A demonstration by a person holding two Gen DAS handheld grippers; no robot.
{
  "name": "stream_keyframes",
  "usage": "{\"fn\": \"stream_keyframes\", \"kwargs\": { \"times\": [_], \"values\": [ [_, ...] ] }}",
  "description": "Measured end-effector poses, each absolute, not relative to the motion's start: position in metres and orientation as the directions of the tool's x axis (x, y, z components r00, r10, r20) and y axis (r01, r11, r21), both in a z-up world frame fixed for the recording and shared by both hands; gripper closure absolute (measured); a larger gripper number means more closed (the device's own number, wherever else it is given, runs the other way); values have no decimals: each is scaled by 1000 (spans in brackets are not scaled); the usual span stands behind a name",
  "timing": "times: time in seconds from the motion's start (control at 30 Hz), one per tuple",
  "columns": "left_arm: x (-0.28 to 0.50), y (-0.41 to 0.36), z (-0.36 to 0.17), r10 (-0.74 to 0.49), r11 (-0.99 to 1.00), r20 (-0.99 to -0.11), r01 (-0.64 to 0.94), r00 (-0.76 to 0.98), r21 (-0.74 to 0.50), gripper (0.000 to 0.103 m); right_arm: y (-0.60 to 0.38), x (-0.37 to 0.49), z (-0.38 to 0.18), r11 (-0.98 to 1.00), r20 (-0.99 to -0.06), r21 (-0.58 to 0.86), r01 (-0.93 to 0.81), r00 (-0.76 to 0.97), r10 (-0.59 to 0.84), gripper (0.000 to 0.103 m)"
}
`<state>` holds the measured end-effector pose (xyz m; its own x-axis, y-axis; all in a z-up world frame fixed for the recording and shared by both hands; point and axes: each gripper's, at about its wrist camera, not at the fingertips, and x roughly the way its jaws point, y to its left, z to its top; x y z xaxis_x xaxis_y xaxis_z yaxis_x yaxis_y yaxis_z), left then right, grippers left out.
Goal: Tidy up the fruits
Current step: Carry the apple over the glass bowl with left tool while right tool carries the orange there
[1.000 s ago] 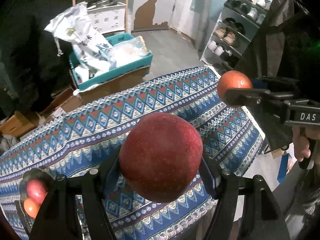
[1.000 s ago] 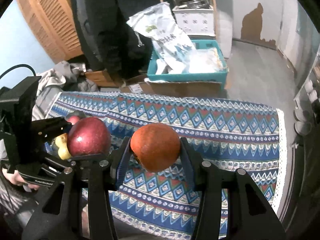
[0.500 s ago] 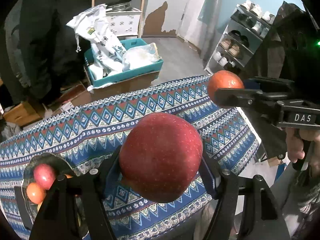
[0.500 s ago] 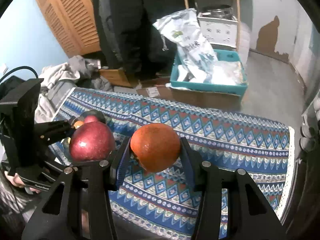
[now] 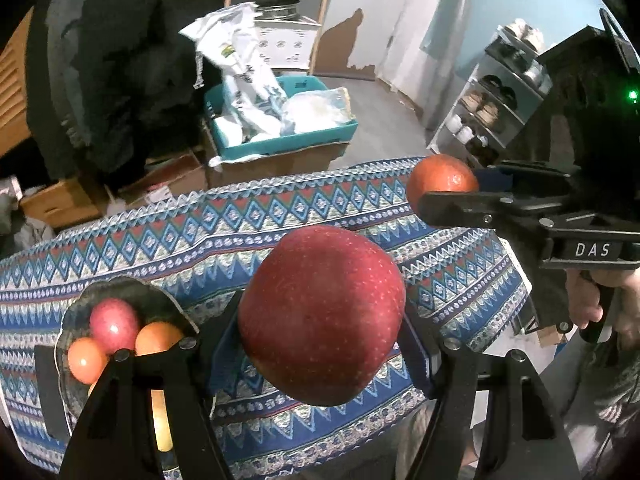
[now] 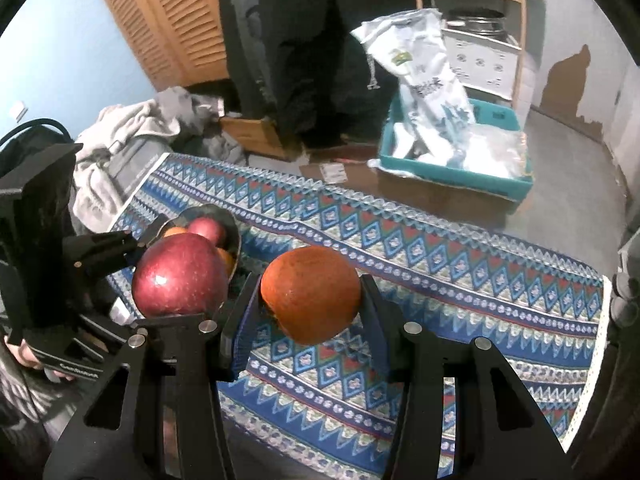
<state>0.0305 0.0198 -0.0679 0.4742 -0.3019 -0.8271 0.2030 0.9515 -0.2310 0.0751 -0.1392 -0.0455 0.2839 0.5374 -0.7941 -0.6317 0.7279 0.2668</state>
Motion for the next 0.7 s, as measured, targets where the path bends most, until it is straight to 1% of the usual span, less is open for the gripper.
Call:
{"fn": "stream_keyframes", "kwargs": {
  "times": [0.4,0.7],
  "values": [
    [17,77,-77,-237,971,-832,97,502,-218,31,-70,77,-58,656,-793,320,-684,186,581,56],
    [6,137,-90,-178,976,-842,-18,509,-217,31,-18,78,-69,620,-801,340,-707,127,584,56]
  ]
}}
